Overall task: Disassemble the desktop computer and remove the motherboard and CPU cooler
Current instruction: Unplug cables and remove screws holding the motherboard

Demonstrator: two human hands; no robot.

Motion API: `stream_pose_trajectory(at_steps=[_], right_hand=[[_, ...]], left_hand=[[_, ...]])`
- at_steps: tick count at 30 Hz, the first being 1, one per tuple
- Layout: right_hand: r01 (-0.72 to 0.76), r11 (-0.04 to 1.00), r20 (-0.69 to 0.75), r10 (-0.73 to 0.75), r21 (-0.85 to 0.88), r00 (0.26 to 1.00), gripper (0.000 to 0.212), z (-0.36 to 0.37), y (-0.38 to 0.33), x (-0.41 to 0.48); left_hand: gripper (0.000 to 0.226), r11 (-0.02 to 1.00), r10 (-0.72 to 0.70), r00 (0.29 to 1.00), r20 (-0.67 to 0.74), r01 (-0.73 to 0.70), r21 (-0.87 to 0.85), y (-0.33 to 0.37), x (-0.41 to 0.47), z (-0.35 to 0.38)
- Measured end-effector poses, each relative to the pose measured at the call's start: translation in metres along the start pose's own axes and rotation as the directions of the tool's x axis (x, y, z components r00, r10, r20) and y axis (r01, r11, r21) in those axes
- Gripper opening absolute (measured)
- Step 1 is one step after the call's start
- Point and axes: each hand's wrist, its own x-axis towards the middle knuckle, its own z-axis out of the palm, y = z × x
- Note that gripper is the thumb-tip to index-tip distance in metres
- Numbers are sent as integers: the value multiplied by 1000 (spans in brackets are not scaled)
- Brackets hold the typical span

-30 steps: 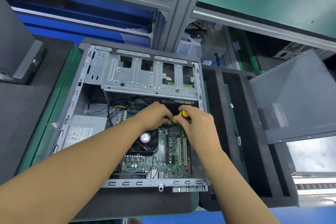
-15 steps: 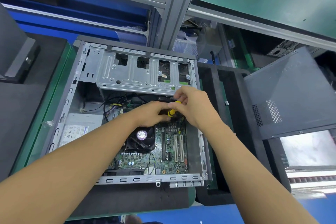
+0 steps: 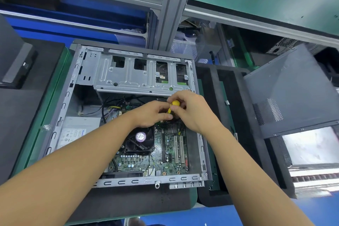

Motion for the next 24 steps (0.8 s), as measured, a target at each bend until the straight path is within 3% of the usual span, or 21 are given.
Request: stream_pose_trajectory(at_steps=[5,8,15,20,24], right_hand=[[-63,991,-206,86,115,975,22,22,7,-5],[-9,993,-269,41,119,962,17,28,10,-5],[116,981,-235,-78,153,969,21,24,17,-7],[175,979,-188,-152,109,970,30,26,14,-10],[176,982,-217,-156,75,964,21,26,10,-11]], left_hand=[[20,998,0,1000,8,1,-64,0,2,4],[17,992,-24,1000,19,26,-127,0,3,6],[23,953,-191,981,-6,184,-242,-6,1,-4],[18,942,-226,971,-76,198,-270,-8,1,-3],[22,936,-226,966,-123,181,-301,-9,4,1]])
